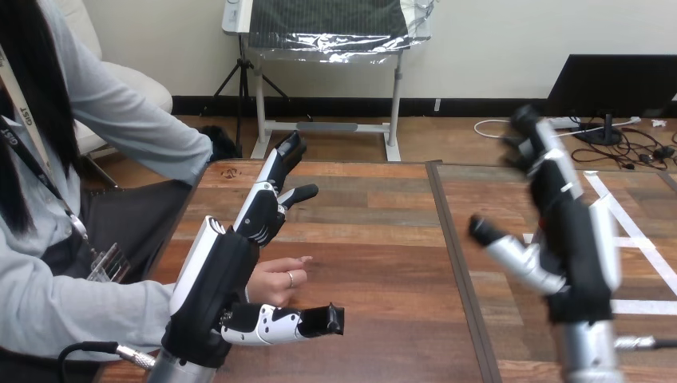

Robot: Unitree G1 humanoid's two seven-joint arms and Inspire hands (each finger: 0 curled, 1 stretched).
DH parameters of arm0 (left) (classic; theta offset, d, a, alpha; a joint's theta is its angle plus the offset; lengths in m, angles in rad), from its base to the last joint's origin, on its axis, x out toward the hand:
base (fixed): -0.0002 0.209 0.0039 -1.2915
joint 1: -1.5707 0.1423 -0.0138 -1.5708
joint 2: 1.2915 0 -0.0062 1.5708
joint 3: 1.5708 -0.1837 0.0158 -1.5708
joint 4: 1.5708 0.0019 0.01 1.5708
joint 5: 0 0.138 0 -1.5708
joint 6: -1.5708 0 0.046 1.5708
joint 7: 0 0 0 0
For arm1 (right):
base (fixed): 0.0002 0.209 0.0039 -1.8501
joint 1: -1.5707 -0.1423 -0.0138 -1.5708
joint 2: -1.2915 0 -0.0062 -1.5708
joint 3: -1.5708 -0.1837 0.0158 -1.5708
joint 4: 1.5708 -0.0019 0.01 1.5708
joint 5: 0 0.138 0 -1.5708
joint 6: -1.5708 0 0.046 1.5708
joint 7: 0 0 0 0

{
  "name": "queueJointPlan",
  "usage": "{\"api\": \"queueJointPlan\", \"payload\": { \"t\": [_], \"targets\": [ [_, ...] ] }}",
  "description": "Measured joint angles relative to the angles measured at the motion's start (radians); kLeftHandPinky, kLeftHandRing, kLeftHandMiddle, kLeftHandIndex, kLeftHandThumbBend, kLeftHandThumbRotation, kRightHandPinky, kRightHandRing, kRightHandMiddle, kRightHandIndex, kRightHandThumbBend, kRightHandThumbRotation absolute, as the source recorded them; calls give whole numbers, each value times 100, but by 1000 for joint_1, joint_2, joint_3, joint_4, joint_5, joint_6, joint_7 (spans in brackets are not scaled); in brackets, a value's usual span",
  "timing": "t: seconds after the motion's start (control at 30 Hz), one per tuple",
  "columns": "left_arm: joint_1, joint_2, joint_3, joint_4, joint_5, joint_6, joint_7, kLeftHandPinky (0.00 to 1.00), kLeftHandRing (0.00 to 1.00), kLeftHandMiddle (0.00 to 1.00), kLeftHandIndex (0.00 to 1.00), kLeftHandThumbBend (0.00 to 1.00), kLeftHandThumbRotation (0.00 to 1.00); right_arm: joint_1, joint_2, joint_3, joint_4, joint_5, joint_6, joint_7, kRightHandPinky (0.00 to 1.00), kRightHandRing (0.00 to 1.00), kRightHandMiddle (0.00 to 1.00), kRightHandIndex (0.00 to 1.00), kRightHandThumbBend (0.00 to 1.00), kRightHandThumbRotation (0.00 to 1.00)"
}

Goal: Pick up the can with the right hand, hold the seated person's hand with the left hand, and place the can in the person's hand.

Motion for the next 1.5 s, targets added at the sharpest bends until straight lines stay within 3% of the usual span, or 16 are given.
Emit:
{"api": "queueJointPlan", "payload": {
  "t": [0.23,0.7,1.0,1.5],
  "targets": [
    [-1,-3,7,0,0,0,-2,86,100,100,100,100,53,-50,-25,-34,29,-10,2,-49,93,93,93,93,100,60],
    [-1,-8,12,0,-2,0,-11,85,100,100,100,100,53,-134,-82,-84,135,-1,7,-85,94,92,93,94,100,60],
    [-1,-8,13,0,0,1,-11,84,100,100,100,100,53,-163,-112,-93,200,4,21,-94,95,92,92,95,100,58],
    [-1,-8,13,0,-2,3,-15,84,100,100,100,100,52,-226,-139,-109,310,-10,87,-120,98,94,92,96,100,57]
  ]
}}
